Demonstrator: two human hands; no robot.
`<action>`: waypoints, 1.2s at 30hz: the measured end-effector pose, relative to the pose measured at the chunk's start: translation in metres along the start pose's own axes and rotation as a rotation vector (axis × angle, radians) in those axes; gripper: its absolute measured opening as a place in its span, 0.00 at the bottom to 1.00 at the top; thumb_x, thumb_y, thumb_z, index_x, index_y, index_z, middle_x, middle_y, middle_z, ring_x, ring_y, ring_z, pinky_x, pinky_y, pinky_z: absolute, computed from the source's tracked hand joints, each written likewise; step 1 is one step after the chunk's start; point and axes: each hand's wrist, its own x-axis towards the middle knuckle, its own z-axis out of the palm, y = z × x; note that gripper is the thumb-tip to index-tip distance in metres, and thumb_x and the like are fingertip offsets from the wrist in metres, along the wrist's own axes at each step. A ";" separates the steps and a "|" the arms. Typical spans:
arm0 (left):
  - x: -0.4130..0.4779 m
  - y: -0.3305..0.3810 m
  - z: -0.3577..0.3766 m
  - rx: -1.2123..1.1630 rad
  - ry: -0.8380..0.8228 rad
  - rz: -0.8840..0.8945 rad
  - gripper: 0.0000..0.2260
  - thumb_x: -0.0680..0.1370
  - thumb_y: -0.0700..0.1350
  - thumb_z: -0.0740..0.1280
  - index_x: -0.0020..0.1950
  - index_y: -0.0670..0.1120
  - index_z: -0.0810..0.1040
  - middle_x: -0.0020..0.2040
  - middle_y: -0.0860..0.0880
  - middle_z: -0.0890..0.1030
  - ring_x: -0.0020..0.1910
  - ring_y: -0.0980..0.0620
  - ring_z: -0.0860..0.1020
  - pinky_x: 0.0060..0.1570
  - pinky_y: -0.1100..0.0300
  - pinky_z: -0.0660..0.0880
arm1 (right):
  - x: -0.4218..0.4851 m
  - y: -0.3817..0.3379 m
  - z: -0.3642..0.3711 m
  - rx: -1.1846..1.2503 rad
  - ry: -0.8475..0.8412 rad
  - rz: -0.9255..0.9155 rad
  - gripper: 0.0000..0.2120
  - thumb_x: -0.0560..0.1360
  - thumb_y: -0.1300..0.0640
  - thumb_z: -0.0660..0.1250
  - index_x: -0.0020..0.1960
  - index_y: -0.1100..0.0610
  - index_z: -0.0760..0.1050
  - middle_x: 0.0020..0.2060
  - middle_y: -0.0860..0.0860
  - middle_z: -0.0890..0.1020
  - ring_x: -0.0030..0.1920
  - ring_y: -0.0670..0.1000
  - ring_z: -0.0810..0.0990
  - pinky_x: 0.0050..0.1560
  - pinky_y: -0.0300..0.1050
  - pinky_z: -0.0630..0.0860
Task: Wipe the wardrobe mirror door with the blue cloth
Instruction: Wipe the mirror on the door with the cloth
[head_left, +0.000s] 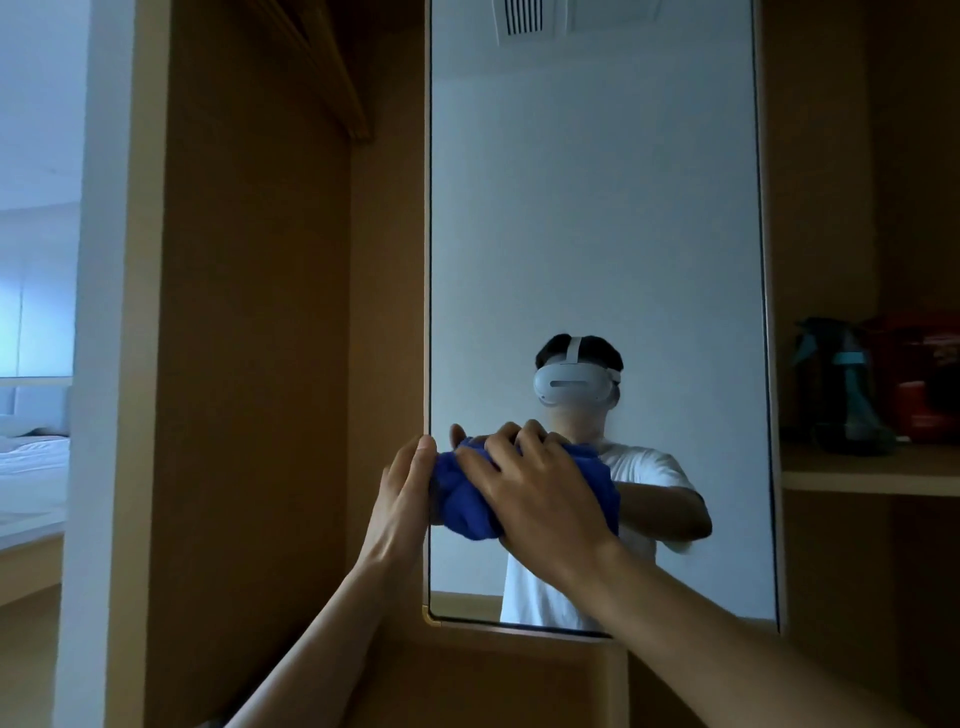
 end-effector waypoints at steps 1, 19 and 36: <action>-0.001 0.001 -0.001 0.000 -0.002 0.002 0.28 0.82 0.66 0.55 0.67 0.45 0.76 0.64 0.38 0.77 0.60 0.43 0.78 0.62 0.47 0.76 | 0.004 0.005 -0.004 0.017 0.021 0.013 0.23 0.75 0.58 0.69 0.69 0.56 0.69 0.57 0.59 0.79 0.54 0.62 0.77 0.54 0.61 0.77; -0.004 -0.004 0.012 0.135 0.053 -0.028 0.26 0.70 0.71 0.57 0.63 0.59 0.66 0.62 0.49 0.69 0.58 0.48 0.73 0.54 0.53 0.69 | 0.029 0.091 -0.050 -0.055 0.056 0.024 0.22 0.69 0.59 0.66 0.62 0.50 0.73 0.50 0.48 0.78 0.47 0.55 0.75 0.43 0.52 0.74; -0.008 -0.011 0.018 0.204 0.086 0.034 0.40 0.71 0.72 0.59 0.77 0.52 0.64 0.71 0.45 0.66 0.63 0.43 0.74 0.60 0.47 0.76 | -0.016 0.102 -0.046 -0.016 0.039 0.057 0.23 0.74 0.57 0.67 0.69 0.54 0.72 0.54 0.53 0.78 0.50 0.58 0.76 0.47 0.57 0.75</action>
